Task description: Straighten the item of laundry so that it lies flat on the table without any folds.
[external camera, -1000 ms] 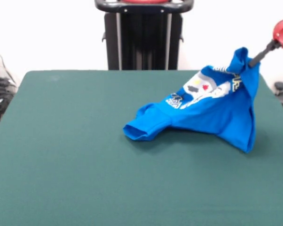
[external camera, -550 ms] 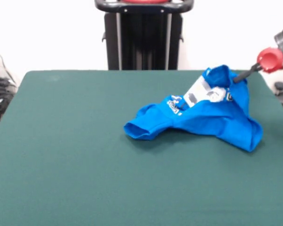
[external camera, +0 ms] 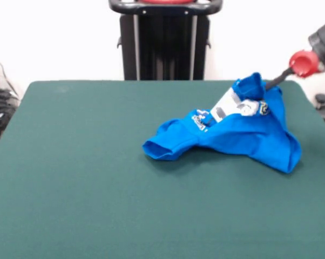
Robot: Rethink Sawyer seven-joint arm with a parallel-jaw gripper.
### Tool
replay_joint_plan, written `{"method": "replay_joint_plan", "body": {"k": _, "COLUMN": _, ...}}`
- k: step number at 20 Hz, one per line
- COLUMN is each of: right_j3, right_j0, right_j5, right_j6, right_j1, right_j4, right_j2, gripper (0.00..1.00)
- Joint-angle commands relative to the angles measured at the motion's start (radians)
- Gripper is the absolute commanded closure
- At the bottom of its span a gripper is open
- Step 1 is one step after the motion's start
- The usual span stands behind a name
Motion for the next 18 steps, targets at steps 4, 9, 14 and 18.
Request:
{"method": "replay_joint_plan", "body": {"k": 4, "right_j3": 0.059, "right_j0": -0.123, "right_j5": -0.092, "right_j6": -0.477, "right_j1": -0.434, "right_j4": -0.158, "right_j2": 0.218, "gripper": 0.00}}
{"method": "replay_joint_plan", "body": {"k": 9, "right_j3": 0.008, "right_j0": -0.178, "right_j5": -0.057, "right_j6": -0.519, "right_j1": -0.495, "right_j4": -0.176, "right_j2": 0.295, "gripper": 0.00}}
{"method": "replay_joint_plan", "body": {"k": 14, "right_j3": -0.007, "right_j0": -0.230, "right_j5": -0.105, "right_j6": -0.577, "right_j1": -0.503, "right_j4": -0.273, "right_j2": 0.295, "gripper": 0.00}}
{"method": "replay_joint_plan", "body": {"k": 18, "right_j3": 0.030, "right_j0": -0.298, "right_j5": -0.268, "right_j6": -0.705, "right_j1": -0.524, "right_j4": -0.372, "right_j2": 0.361, "gripper": 0.00}}
